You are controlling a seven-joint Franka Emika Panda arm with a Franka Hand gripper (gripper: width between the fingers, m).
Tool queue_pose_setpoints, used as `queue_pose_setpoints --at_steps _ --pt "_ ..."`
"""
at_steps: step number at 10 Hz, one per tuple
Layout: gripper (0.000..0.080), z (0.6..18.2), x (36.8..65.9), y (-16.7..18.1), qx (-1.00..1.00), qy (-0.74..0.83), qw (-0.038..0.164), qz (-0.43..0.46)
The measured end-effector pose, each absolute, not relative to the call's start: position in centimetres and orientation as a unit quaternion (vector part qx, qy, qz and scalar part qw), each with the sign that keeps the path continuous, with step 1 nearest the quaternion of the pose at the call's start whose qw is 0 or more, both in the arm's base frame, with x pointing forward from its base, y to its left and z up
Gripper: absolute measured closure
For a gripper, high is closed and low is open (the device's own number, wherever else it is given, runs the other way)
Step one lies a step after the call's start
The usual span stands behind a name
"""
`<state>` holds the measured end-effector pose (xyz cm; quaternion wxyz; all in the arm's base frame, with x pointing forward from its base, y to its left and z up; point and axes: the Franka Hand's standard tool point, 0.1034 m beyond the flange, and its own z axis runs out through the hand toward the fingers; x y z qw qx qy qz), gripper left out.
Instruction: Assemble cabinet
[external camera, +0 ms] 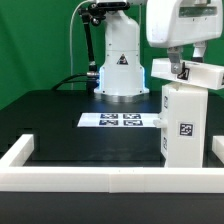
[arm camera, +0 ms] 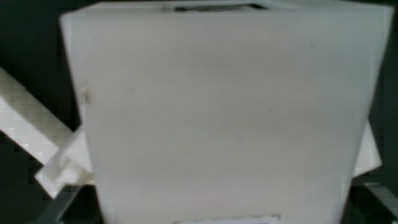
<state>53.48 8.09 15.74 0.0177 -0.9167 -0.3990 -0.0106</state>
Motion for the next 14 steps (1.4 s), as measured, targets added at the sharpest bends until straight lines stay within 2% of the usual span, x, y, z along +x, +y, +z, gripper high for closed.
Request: queue_pose_setpoints --at_steps 12,14 --pt "0.0239 15.73 53.48 8.43 -0.999 0.044 0.022 -0.003" --pt "0.0239 15.73 53.75 8.52 -0.991 0.133 0.028 -0.011"
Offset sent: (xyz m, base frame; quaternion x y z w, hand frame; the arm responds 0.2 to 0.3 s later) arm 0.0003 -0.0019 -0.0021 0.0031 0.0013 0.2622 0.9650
